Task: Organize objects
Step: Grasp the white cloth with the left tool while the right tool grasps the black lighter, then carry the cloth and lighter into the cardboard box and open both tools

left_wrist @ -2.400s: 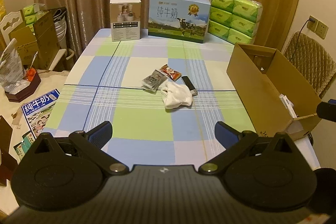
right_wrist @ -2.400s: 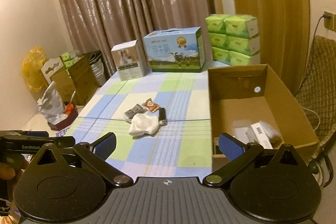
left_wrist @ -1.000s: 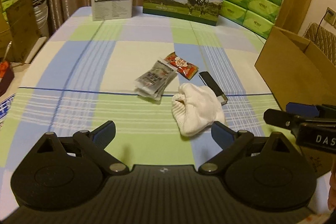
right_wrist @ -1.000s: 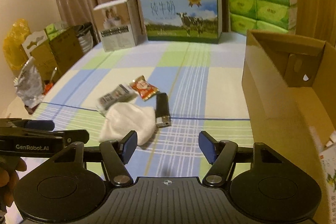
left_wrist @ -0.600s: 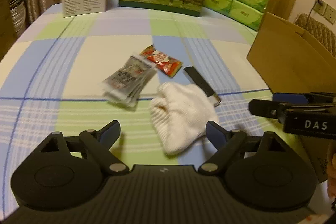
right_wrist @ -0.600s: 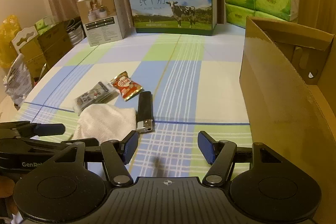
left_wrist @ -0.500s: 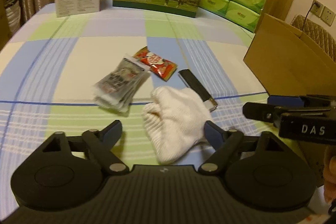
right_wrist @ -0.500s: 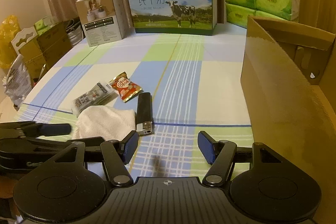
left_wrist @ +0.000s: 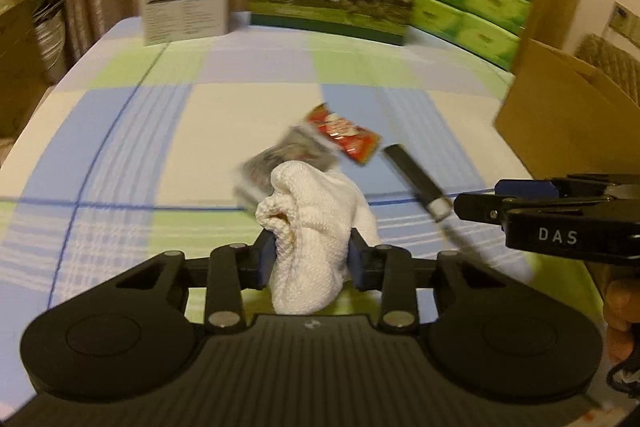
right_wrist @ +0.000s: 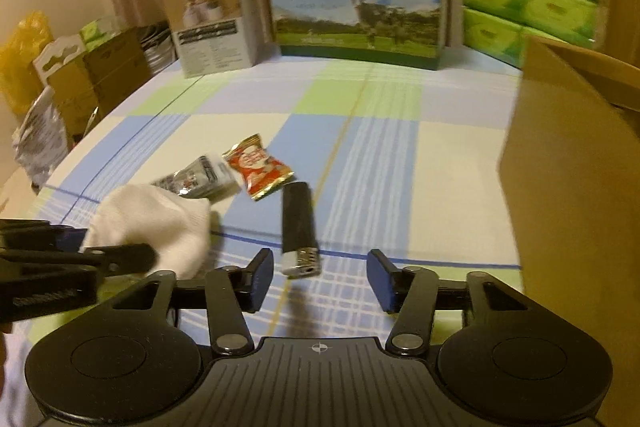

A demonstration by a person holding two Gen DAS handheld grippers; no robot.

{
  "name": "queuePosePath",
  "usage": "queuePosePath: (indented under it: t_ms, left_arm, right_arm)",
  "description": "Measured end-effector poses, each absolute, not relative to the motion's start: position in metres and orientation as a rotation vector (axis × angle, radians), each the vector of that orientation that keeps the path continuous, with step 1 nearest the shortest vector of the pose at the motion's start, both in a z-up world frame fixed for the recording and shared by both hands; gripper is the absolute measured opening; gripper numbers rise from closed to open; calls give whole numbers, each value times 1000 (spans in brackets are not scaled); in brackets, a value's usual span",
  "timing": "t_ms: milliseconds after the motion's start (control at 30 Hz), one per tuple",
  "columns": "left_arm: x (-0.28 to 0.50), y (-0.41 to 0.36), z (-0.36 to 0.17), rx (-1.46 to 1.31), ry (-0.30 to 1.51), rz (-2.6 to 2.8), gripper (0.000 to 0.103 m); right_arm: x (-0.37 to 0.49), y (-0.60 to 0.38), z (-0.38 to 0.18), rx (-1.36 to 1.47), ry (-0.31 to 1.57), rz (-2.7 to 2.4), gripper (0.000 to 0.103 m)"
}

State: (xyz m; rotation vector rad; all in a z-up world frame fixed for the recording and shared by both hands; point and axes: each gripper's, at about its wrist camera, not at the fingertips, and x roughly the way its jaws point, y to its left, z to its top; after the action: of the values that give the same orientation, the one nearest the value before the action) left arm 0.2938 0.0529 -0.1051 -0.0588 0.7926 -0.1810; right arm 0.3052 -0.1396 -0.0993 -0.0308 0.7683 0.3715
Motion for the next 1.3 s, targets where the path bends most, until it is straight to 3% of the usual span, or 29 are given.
queuePosePath:
  t_ms: [433,600,833,1000,1300]
  left_arm:
    - [295,59,-115,-87,772,-172,39]
    - [298,57,-117,-81,768,-169,44]
    - [299,56,-120,-76,778,-170,46]
    - [297,56,-118,-102,802,-174,31]
    - [270,38,-92,-84,810,-181,28]
  right_arm:
    - [328,-110,-128,-178,708,402,33]
    - [327,-105,-130,-230,686,405,19]
    - [324,-110,-125,-167,737,399,19]
    - [315,-118,-116,-118,762,390,19]
    - [269,-137,-87,-41,762,370,19]
